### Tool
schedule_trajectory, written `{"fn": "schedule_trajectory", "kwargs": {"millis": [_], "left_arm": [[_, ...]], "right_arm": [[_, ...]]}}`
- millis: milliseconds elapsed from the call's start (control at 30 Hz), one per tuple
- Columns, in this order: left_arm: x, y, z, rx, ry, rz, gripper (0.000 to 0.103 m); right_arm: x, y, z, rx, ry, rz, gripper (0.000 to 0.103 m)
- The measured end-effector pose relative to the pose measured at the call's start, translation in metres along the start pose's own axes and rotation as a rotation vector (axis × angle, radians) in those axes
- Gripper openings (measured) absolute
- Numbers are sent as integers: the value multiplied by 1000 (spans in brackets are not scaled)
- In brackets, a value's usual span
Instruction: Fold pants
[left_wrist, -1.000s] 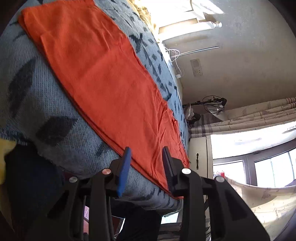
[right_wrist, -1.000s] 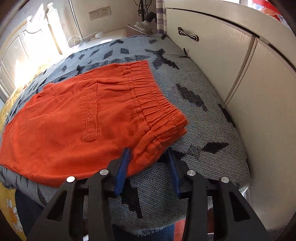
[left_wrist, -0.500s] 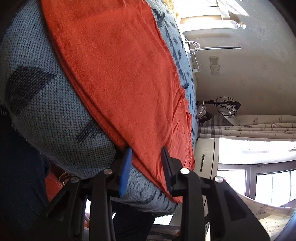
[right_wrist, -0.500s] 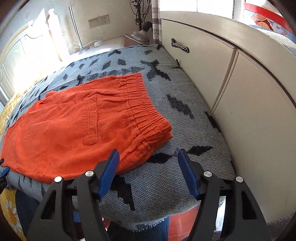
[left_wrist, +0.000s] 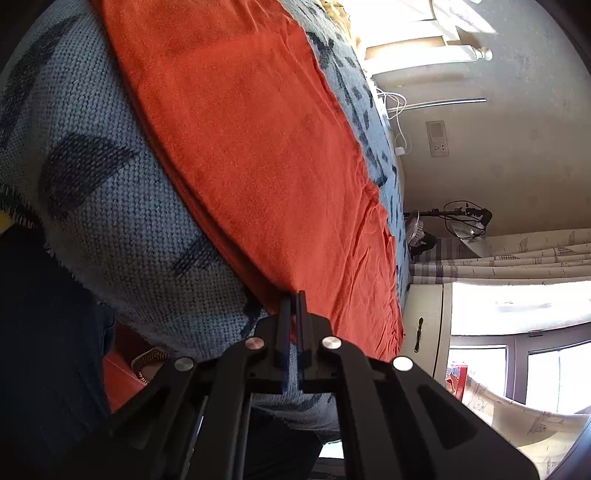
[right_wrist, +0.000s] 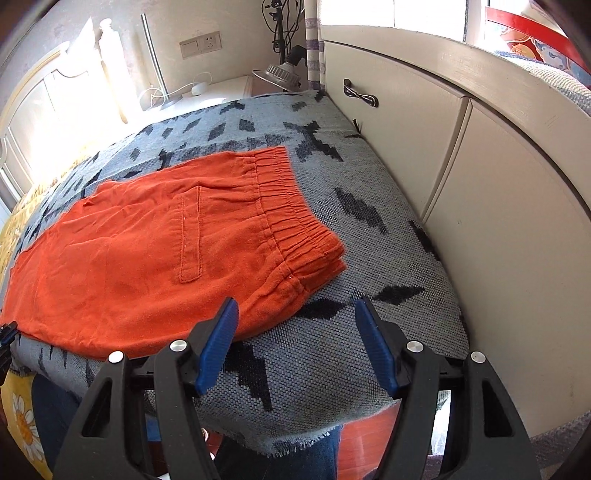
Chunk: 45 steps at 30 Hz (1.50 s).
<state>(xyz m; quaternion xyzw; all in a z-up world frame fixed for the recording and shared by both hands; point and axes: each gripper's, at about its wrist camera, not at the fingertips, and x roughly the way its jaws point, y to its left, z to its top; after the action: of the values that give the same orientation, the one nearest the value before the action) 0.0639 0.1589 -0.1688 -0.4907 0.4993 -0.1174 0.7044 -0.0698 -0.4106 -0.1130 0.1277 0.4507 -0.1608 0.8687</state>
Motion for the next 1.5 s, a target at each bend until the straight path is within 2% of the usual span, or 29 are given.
{"fn": "schedule_trajectory", "kwargs": {"millis": [267,433,567,600,667,800,867,900,1000,1067,1100,1200,1267,1333,1500], "left_arm": [[0,5,-4,10,-1,17,2],[-8,-4,-10,80,-31,40,4],[-20,-35,-32,303,-129,179,21],[-19,-45,-38,371,-150,226,24],[-12,-68,-54,534,-183,309,36],[26,-112,-88,825,-165,388,54],[48,-125,-101,901,-134,395,65],[62,-129,-107,925,-118,410,66],[96,-138,-121,974,-76,447,70],[115,-140,-127,1001,-68,483,84],[122,-139,-129,1003,-52,494,85],[129,-134,-133,1007,-61,534,92],[131,-131,-134,1008,-51,527,100],[131,-130,-135,1012,-57,522,101],[132,-129,-139,1046,-72,523,101]], "right_arm": [[-8,-9,4,46,-23,-30,64],[-9,20,10,-32,-76,1,64],[5,46,11,-84,-57,17,64],[10,52,10,-97,-47,6,64],[18,59,7,-120,-31,-16,64],[30,64,-1,-142,0,-41,66],[31,68,-3,-164,-2,-57,69],[32,69,-5,-168,-2,-64,69],[33,70,-6,-165,-2,-72,71],[33,71,-6,-167,-2,-76,73],[33,71,-6,-168,-3,-77,73],[33,72,-6,-162,2,-72,77],[33,73,-7,-159,7,-76,83],[33,75,-8,-149,8,-77,86],[27,88,-9,-146,-10,-154,86]]}}
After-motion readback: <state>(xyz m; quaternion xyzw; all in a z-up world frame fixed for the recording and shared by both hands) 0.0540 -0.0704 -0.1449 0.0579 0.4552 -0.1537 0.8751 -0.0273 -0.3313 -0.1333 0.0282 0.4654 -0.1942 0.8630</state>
